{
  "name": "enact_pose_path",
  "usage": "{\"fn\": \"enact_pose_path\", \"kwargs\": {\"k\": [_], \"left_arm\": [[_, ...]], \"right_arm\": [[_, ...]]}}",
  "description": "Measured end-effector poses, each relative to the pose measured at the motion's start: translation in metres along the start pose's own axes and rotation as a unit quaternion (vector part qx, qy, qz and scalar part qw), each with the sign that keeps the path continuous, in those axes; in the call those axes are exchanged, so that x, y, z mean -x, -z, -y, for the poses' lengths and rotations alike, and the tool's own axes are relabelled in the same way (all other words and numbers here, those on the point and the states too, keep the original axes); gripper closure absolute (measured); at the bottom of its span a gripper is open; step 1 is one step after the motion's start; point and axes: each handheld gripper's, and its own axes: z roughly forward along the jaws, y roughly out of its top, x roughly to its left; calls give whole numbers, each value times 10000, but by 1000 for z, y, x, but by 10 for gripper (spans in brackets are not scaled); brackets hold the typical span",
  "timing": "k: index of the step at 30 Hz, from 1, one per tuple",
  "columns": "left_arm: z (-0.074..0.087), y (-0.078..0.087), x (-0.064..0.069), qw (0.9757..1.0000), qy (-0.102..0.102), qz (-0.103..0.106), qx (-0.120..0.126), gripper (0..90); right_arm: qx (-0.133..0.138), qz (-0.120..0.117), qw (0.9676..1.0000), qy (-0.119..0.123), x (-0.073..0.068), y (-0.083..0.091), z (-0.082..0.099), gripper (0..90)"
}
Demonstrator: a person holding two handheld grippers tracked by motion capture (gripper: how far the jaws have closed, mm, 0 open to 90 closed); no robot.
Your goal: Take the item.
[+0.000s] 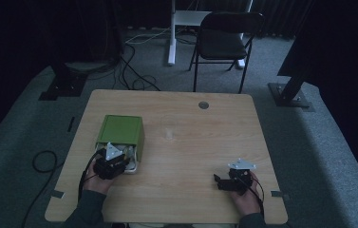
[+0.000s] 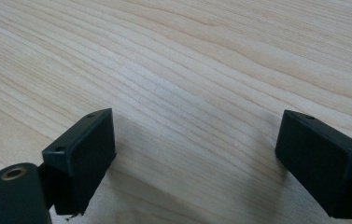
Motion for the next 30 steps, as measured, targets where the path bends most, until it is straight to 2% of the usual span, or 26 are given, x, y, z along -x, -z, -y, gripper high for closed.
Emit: {"fn": "enact_pose_path", "kwargs": {"k": [7,14,21,25,26,27,30], "left_arm": [[2,7,2,9999,-131,13,35,900],[1,9,3,9998,-216,-5,27,900],[-3,18,0,9997,-122,-114,200,900],[-5,19,-1,9997,-65,-75,210,900],[-4,17,-2,9998,-46,-32,205,879],[-4,16,-2,9998,-29,12,196,807],[-3,10,-1,9997,58,116,188,668]], "right_arm": [[0,1,10000,0,0,0,0,115],[0,0,10000,0,0,0,0,115],[0,0,10000,0,0,0,0,115],[1,3,10000,-2,0,0,0,115],[0,2,10000,-2,0,0,0,115],[0,3,10000,-3,0,0,0,115],[1,3,10000,-2,0,0,0,116]]}}
